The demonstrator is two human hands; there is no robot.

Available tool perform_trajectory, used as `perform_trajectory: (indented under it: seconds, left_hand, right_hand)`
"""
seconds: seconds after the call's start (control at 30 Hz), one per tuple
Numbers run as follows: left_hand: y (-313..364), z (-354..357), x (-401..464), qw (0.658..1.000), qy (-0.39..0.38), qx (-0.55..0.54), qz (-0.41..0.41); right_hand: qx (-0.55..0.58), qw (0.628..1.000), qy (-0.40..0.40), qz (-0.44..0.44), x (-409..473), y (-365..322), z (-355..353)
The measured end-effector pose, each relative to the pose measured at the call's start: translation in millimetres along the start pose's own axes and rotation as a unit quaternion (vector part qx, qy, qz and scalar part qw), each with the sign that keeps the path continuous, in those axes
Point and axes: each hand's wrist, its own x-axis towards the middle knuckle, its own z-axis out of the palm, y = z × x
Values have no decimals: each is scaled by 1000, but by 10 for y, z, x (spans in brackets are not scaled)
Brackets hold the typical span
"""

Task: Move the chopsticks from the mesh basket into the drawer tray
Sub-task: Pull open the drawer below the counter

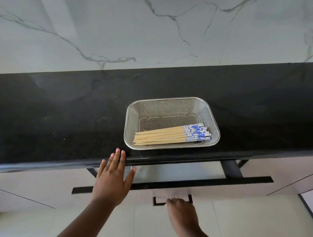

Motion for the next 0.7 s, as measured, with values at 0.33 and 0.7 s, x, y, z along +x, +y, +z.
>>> perform_trajectory:
  seconds: [0.33,0.7]
  left_hand:
    - [31,-59,6,1000,-24,7,-9]
    - [-27,-40,-38,1000,-7,-21,14]
  right_hand:
    - [30,993,111,-8,-982,-176,92]
    - [59,974,213,-38,-1370,105,-274]
